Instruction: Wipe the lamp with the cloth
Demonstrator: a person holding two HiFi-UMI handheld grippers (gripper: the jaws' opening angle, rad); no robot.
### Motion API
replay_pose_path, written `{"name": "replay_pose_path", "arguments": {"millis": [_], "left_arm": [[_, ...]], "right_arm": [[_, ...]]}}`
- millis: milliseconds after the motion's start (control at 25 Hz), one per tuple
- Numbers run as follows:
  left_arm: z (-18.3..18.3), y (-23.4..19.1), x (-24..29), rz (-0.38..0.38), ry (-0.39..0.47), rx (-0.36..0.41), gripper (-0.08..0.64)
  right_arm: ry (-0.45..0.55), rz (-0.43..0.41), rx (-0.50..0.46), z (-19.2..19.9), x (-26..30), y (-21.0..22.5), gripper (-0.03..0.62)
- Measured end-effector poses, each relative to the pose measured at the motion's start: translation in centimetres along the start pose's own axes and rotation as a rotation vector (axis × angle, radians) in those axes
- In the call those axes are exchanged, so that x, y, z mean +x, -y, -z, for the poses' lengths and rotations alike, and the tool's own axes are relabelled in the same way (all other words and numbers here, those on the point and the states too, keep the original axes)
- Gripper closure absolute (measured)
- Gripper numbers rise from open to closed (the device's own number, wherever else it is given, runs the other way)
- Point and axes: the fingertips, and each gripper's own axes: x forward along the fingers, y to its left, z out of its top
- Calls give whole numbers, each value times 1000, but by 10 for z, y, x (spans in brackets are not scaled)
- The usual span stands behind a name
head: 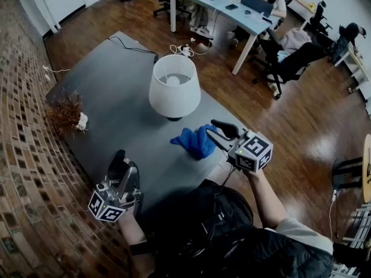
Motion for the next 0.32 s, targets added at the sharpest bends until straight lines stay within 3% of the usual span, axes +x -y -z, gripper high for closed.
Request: {"name": "replay_pose_path", "arguments": {"millis": [320], "left_arm": [[3, -6, 26, 26, -13, 34, 316]], "right_arm": [[35, 1, 1, -11, 3, 19, 448]]}}
